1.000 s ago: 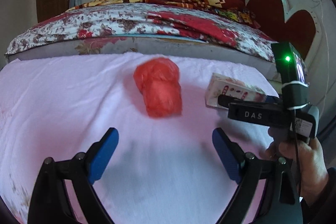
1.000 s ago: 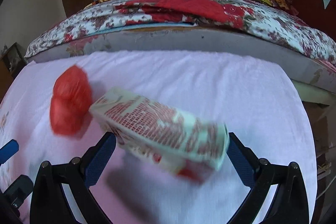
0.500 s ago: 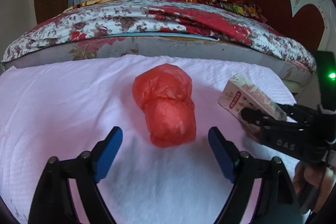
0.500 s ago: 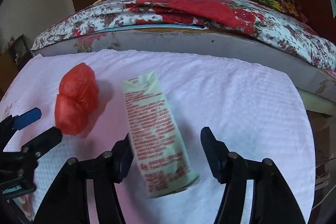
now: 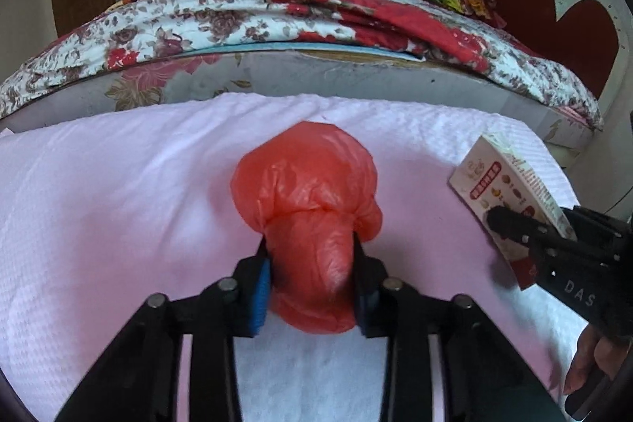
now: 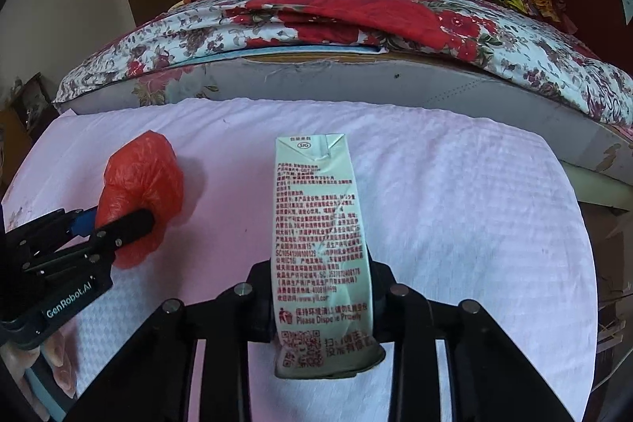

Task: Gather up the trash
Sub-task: 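Carry the milk carton and red bag over the black bin with both tools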

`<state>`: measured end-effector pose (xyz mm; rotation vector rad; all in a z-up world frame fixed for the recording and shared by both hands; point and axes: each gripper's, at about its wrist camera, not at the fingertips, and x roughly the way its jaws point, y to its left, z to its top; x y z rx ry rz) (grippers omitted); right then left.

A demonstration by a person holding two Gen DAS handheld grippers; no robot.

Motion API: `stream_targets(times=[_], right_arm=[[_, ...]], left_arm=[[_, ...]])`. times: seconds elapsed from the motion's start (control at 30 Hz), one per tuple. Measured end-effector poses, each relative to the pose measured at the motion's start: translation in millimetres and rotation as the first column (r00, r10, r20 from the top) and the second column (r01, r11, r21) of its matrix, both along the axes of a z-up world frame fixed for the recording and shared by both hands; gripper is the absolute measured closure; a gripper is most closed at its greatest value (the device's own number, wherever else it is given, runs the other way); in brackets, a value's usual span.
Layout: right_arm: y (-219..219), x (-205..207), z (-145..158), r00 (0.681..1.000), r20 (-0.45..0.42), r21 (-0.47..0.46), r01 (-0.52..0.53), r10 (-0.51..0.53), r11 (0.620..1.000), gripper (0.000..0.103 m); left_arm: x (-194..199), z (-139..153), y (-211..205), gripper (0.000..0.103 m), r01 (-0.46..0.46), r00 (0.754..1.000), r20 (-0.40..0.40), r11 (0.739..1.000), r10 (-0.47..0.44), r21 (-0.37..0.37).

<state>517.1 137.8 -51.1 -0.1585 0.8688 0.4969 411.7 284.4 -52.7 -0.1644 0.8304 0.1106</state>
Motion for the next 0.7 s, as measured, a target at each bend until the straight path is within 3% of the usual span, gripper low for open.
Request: stream_targets(times=[0.23, 0.4, 0.7], right_arm=[[-9.8, -24.9, 16.0, 1.0, 0.006, 0.016, 0.003, -0.003, 1.0, 0.071], [-22.7, -61.0, 29.9, 1.0, 0.019, 0.018, 0.005, -0.005, 1.0, 0.071], [-54.9, -133.9, 64.4, 0.997, 0.077, 0.016, 0.019, -0.02, 1.0, 0.071]], left_arm=[[-37.0, 19.4, -7.4, 0.073, 0.005, 0.999, 0.044, 1.0, -0.005, 0.003], [-66.5, 36.9, -25.8, 0.073, 0.036, 0.997, 0.066, 0.998, -0.04, 0.05], [-119.7, 56.5, -67.0, 0.073, 0.106, 0.99, 0.083, 0.992, -0.111, 0.066]])
